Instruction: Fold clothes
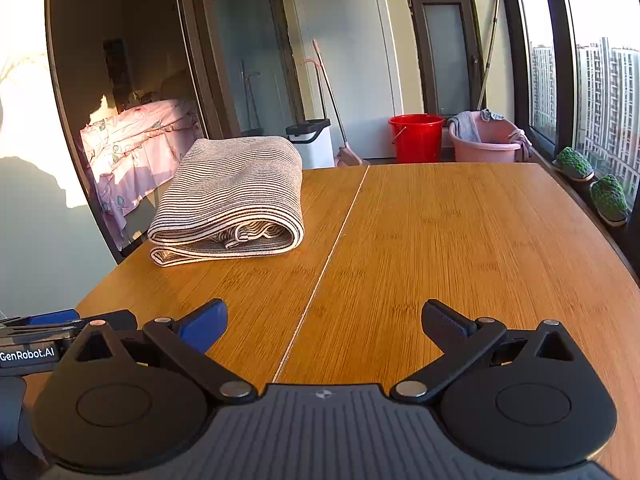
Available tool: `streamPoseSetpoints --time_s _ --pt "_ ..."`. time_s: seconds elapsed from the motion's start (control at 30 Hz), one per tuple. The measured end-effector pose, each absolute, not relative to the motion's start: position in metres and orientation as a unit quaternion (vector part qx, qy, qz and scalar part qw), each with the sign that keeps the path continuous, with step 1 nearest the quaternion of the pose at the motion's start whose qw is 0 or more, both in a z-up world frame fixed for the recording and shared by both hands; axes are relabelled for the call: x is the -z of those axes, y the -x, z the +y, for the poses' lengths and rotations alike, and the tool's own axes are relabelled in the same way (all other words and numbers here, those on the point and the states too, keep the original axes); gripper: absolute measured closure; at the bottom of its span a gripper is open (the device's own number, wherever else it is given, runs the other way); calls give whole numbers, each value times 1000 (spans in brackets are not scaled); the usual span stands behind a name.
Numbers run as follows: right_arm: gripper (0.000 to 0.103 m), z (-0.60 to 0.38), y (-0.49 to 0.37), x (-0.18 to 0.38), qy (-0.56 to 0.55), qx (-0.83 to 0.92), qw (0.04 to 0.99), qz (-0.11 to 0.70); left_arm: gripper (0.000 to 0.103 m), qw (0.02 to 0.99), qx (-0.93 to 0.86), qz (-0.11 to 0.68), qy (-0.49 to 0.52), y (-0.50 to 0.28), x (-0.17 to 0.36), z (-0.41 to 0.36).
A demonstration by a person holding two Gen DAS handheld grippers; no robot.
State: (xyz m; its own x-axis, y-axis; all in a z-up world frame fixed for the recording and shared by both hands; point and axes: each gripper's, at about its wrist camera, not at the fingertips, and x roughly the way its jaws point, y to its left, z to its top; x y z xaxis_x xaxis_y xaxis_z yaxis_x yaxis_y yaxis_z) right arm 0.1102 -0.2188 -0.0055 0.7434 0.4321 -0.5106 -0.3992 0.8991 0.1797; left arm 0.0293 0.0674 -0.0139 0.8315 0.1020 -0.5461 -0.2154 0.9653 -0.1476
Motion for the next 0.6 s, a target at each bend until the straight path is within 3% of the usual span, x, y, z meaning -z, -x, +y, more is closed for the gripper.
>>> streamPoseSetpoints --time_s 0.6 --pt "0 -217 -110 6 -30 -223 933 281 0 951 -84 279 103 -30 14 67"
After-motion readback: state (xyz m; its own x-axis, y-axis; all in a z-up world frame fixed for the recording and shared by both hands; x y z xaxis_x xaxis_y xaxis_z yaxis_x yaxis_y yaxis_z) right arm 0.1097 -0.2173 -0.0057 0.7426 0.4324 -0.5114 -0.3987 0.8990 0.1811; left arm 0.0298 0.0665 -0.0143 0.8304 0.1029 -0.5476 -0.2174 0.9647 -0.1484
